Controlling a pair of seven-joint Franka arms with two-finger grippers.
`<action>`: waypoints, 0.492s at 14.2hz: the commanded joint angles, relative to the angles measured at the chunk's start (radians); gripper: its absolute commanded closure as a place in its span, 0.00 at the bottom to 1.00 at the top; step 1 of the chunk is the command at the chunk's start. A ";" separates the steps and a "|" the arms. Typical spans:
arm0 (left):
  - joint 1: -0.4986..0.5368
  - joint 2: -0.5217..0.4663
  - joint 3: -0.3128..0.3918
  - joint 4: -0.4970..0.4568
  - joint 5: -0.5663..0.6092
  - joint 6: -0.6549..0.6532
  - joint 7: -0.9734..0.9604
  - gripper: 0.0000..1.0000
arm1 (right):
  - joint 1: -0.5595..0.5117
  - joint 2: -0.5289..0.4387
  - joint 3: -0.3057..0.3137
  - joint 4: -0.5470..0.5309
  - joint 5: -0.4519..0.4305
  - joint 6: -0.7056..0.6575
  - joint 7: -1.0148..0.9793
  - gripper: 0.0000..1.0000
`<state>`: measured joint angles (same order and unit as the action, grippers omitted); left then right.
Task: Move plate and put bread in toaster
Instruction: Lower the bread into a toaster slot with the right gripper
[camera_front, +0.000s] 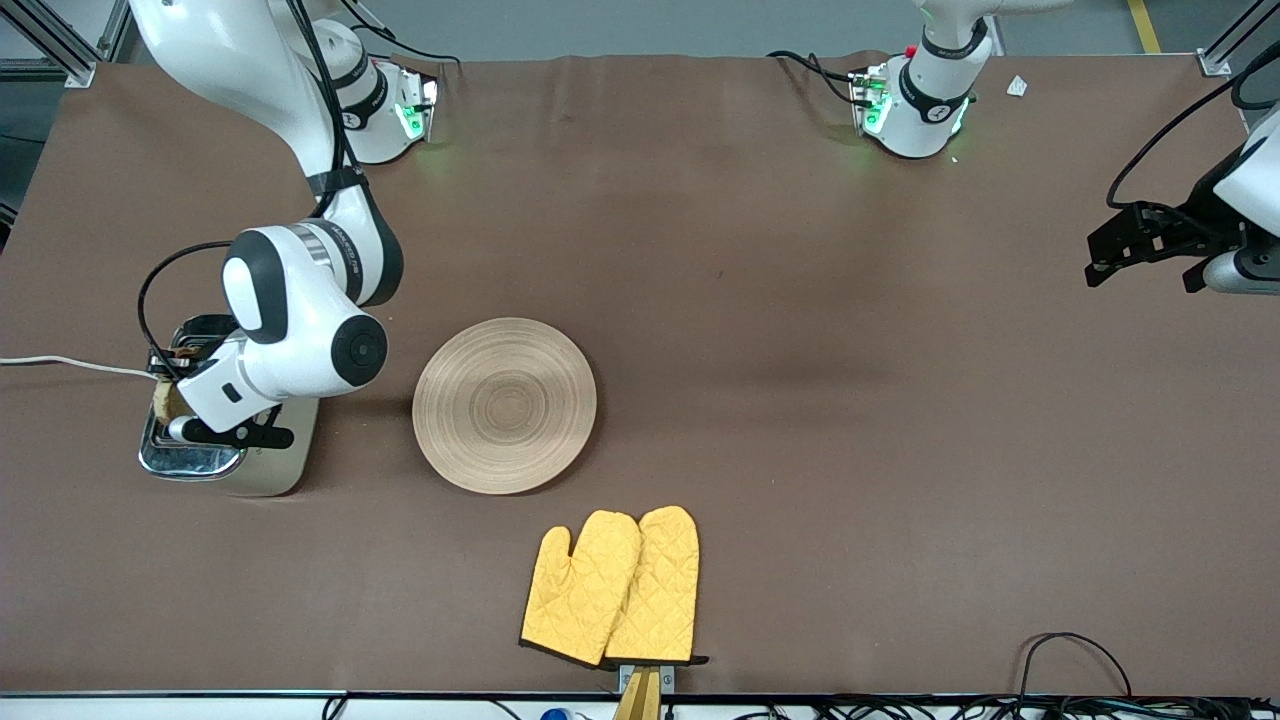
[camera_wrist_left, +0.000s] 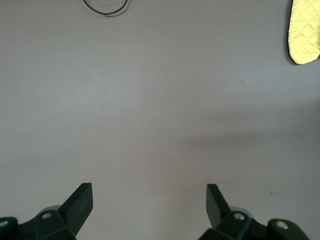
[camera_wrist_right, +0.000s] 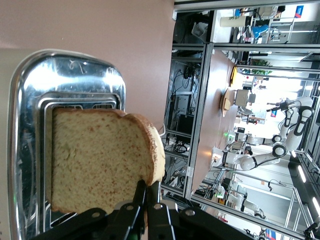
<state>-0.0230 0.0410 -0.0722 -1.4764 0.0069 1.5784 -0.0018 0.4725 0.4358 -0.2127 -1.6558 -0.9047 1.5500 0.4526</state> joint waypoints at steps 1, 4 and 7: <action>-0.003 0.010 0.003 0.024 -0.008 -0.020 -0.003 0.00 | -0.009 0.001 0.006 0.013 -0.028 0.005 0.012 0.99; -0.003 0.008 0.003 0.024 -0.008 -0.020 -0.001 0.00 | -0.025 0.026 0.009 0.001 -0.013 0.007 0.037 0.98; -0.003 0.010 0.003 0.024 -0.008 -0.020 -0.012 0.00 | -0.050 0.066 0.009 0.005 0.044 0.039 0.058 0.80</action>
<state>-0.0232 0.0411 -0.0722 -1.4763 0.0069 1.5783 -0.0026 0.4553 0.4778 -0.2130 -1.6569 -0.8959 1.5696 0.4852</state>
